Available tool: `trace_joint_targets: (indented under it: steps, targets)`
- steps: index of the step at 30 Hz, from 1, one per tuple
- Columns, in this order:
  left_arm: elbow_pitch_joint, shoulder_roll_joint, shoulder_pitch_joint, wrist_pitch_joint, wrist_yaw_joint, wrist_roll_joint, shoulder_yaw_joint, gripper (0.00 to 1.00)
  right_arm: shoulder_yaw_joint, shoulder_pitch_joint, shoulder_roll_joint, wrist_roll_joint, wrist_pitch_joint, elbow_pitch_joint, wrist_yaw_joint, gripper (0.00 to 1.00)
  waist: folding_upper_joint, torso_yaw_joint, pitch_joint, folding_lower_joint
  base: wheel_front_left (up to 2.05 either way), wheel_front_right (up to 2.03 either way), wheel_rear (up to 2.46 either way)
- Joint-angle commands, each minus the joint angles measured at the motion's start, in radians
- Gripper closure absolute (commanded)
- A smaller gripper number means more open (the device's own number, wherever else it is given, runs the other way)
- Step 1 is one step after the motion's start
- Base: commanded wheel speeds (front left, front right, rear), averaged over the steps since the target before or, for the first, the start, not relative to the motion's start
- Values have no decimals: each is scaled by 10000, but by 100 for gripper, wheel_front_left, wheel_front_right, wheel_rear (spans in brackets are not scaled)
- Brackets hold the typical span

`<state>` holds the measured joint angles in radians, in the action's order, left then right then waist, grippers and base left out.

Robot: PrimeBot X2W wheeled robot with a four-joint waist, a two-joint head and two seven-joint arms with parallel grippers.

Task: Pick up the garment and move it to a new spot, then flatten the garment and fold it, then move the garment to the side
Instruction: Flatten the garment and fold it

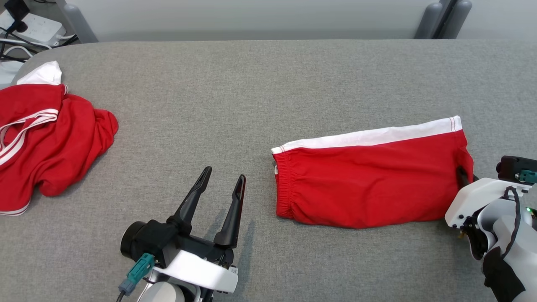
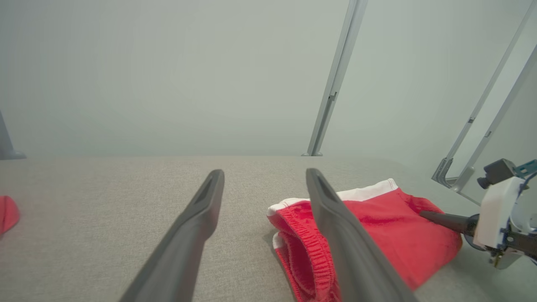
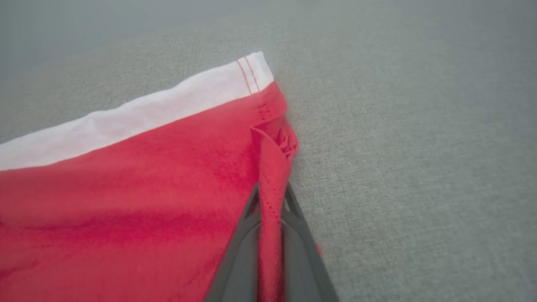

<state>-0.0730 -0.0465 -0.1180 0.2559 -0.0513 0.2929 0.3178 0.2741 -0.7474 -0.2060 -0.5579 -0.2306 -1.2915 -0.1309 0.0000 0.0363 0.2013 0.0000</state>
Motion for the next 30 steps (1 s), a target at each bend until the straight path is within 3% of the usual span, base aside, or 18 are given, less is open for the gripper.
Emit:
trace_joint_targets:
  steps: [1,18,20,21,26,30]
  targets:
    - [241,-37,-81,59,32,38,-336,0,116,212,3,248,-183,61,2,100,0,-54,-19,0,0,0,0]
    - [158,-37,94,59,-104,74,-470,0,-942,888,416,1594,-204,10,2,100,0,-470,-376,0,0,0,0]
    - [145,-37,118,59,-107,61,-461,0,-1111,985,462,1714,-196,9,2,50,0,-518,-437,0,0,0,0]
    - [142,-37,131,59,-110,54,-467,0,-1216,1017,487,1755,-201,9,2,0,0,-544,-463,0,0,0,0]
    - [160,-37,228,59,-121,45,-521,0,-1684,1069,324,2177,-292,71,2,0,0,-660,-593,0,0,0,0]
    - [194,-37,333,59,-80,16,-632,0,-2307,1515,44,2873,-307,1900,2,0,0,-771,-662,0,0,0,0]
